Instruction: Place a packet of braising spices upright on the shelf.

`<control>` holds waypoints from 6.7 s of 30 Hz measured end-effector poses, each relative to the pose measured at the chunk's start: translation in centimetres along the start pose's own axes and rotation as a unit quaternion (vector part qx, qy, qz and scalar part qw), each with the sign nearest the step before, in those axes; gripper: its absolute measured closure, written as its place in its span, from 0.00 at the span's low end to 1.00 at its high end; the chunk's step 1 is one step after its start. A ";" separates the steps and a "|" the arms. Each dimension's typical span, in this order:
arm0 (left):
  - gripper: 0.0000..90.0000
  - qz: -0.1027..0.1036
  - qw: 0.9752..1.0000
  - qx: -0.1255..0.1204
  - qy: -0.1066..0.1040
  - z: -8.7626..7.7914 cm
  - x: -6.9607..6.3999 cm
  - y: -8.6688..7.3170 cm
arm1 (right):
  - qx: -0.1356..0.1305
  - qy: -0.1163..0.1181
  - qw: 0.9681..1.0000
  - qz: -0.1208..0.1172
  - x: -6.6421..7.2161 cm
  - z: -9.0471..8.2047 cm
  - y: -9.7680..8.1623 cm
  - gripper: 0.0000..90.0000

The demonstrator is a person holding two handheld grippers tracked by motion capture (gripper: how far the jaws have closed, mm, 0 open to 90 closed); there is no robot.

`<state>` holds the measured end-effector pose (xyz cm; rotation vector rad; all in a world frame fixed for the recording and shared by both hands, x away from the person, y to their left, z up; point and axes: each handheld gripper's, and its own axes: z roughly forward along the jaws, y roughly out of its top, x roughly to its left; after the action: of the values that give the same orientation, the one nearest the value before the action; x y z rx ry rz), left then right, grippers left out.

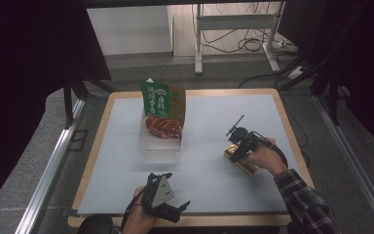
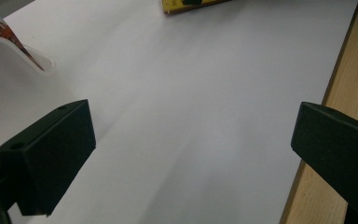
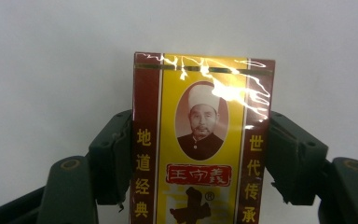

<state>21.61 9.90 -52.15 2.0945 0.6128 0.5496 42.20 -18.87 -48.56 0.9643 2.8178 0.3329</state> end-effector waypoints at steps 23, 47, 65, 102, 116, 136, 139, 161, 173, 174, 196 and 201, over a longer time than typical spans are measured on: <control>0.00 -0.001 1.000 -0.001 0.004 -0.3 0.3 0.0 | -0.224 0.017 0.974 -0.004 0.9 -4.0 -1.2 0.36; 0.00 -0.008 1.000 -0.007 -0.001 -0.4 0.1 0.0 | -0.341 0.077 0.936 -0.043 3.7 -5.6 2.7 0.36; 0.00 -0.015 1.000 -0.009 0.000 -0.8 0.0 -0.1 | -0.380 0.111 0.915 -0.075 6.5 -5.5 7.1 0.36; 0.00 -0.006 1.000 -0.005 -0.001 -0.8 0.0 -0.1 | -0.419 0.141 0.892 -0.095 9.5 -5.1 13.3 0.36; 0.00 -0.005 1.000 -0.005 -0.001 -0.9 0.1 -0.1 | -0.418 0.144 0.891 -0.099 10.4 -3.1 14.5 0.36; 0.00 -0.008 1.000 -0.007 -0.003 -0.8 0.0 -0.2 | -0.417 0.150 0.892 -0.093 11.1 -0.5 14.2 0.36; 0.00 -0.007 1.000 -0.006 -0.004 -0.7 0.0 -0.2 | -0.417 0.148 0.892 -0.090 11.0 -0.1 13.8 0.36; 0.00 -0.002 1.000 -0.002 -0.008 -0.6 -0.2 -0.1 | -0.400 0.115 0.904 -0.093 10.9 1.1 11.2 0.37; 0.00 -0.001 1.000 -0.001 -0.009 -0.5 -0.3 -0.1 | -0.392 0.132 0.908 -0.073 10.0 1.0 10.4 0.36; 0.00 0.000 1.000 0.000 -0.009 -0.5 -0.3 -0.1 | -0.391 0.134 0.908 -0.072 9.9 1.0 10.3 0.36; 0.00 -0.002 1.000 -0.002 -0.008 -0.5 -0.3 -0.1 | -0.372 0.120 0.915 -0.097 9.7 -1.1 10.5 0.11; 0.00 0.000 1.000 -0.003 -0.009 -0.5 -0.3 -0.1 | -0.360 0.111 0.921 -0.101 9.8 -1.5 10.0 0.07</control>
<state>21.06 10.11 -52.00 2.0915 0.6018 0.5316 40.08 -5.37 -45.19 0.4841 2.5705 1.3920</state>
